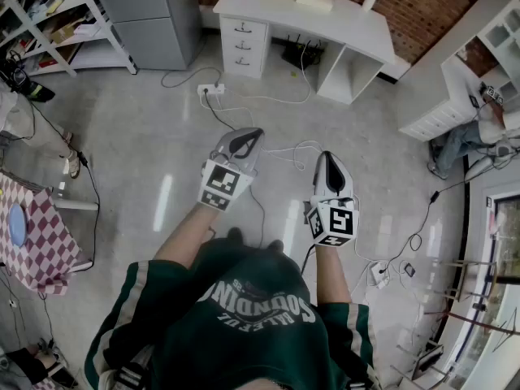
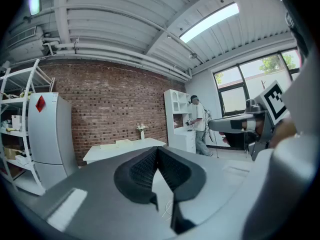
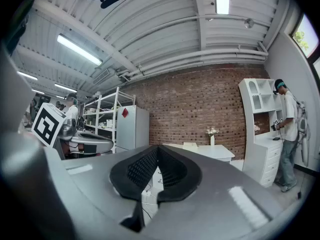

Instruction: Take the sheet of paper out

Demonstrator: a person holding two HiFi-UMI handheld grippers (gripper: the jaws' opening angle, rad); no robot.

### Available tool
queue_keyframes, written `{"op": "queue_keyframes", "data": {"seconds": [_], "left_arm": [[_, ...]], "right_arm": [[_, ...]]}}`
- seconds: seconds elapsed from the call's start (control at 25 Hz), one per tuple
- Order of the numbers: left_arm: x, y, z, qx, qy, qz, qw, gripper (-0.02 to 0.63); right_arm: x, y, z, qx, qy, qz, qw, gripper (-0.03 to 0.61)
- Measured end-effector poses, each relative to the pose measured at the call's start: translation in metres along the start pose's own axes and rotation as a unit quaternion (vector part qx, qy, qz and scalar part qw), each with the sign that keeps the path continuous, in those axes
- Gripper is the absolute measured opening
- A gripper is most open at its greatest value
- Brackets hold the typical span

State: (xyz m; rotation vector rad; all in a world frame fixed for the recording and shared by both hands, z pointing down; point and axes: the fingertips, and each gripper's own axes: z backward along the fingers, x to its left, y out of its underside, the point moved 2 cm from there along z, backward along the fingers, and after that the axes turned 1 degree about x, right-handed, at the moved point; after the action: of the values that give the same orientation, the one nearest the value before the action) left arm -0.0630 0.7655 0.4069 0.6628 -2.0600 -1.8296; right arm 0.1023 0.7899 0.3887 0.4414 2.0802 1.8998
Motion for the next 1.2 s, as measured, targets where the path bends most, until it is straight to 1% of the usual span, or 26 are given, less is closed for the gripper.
{"op": "queue_keyframes", "data": {"seconds": [0.44, 0.68, 0.96, 1.2], "left_arm": [[0.0, 0.006, 0.005, 0.003, 0.006, 0.002, 1.0, 0.011], [0.012, 0.011, 0.012, 0.002, 0.013, 0.003, 0.9999, 0.011], [0.025, 0.022, 0.019, 0.007, 0.02, 0.001, 0.9998, 0.011], [0.036, 0.022, 0.013, 0.009, 0.017, 0.0, 0.9998, 0.011]], "right_arm": [[0.015, 0.008, 0.001, 0.01, -0.007, 0.002, 1.0, 0.0], [0.028, 0.011, -0.004, 0.012, 0.001, 0.003, 1.0, 0.0], [0.046, 0.019, -0.01, 0.013, 0.004, -0.01, 1.0, 0.0], [0.049, 0.017, -0.024, 0.007, -0.001, -0.015, 1.0, 0.0]]}}
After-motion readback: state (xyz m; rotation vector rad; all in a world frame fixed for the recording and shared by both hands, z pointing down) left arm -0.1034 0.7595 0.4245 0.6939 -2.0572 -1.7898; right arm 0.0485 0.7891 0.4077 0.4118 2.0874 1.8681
